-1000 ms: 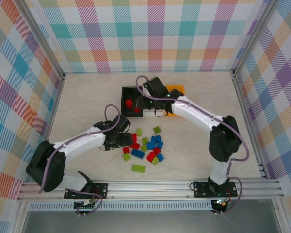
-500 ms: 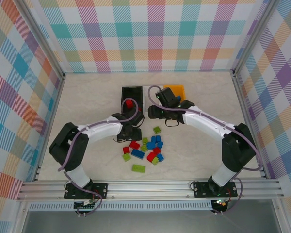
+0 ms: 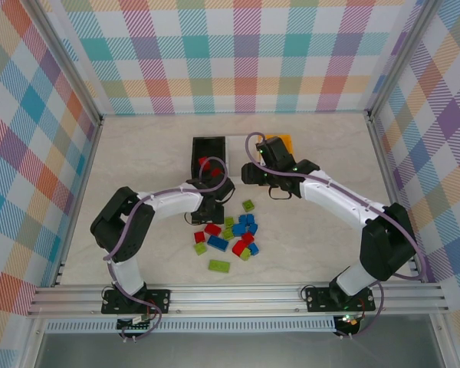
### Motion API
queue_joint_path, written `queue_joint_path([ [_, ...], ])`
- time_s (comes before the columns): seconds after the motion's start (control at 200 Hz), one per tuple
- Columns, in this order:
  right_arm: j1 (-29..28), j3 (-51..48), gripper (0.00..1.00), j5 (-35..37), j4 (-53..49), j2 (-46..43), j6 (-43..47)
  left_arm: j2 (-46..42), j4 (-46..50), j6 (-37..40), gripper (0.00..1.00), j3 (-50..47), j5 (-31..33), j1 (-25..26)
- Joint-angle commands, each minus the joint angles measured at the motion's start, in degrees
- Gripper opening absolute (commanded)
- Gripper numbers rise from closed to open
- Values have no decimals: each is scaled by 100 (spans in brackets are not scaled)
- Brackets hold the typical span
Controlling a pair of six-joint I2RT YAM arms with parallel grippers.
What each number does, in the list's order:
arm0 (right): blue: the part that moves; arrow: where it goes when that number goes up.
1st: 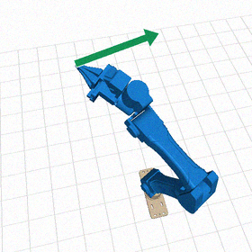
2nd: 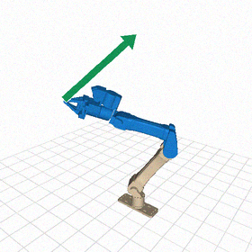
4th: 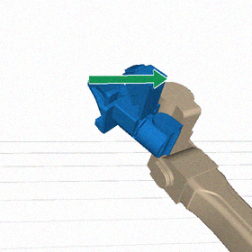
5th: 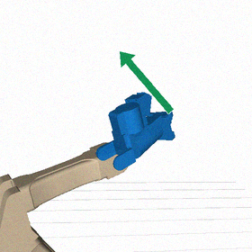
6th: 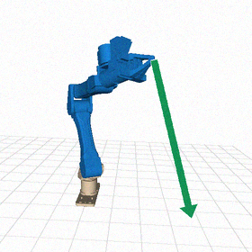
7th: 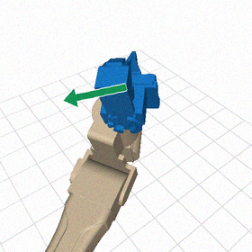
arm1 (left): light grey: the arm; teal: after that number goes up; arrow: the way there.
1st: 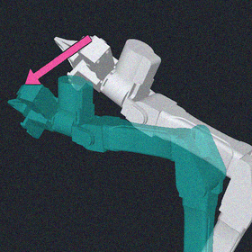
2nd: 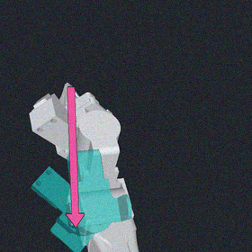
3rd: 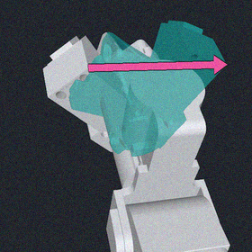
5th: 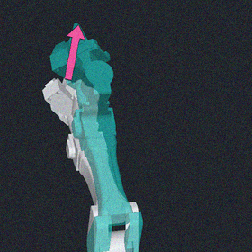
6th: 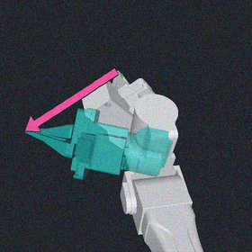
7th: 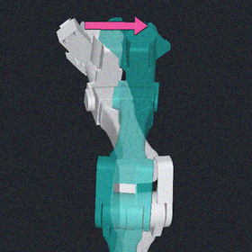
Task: Sort the legos into containers by color
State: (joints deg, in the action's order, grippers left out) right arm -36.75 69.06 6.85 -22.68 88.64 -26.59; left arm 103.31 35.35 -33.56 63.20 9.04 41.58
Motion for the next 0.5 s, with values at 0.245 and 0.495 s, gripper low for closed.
queue_joint_path([
  [0.245,10,-76,61,18,84,-277,-116,40,90,0,36,13,383,-49],
  [0.495,35,-251,62,71,140,-508,-254,-827,430,-29,32,26,679,-110],
])
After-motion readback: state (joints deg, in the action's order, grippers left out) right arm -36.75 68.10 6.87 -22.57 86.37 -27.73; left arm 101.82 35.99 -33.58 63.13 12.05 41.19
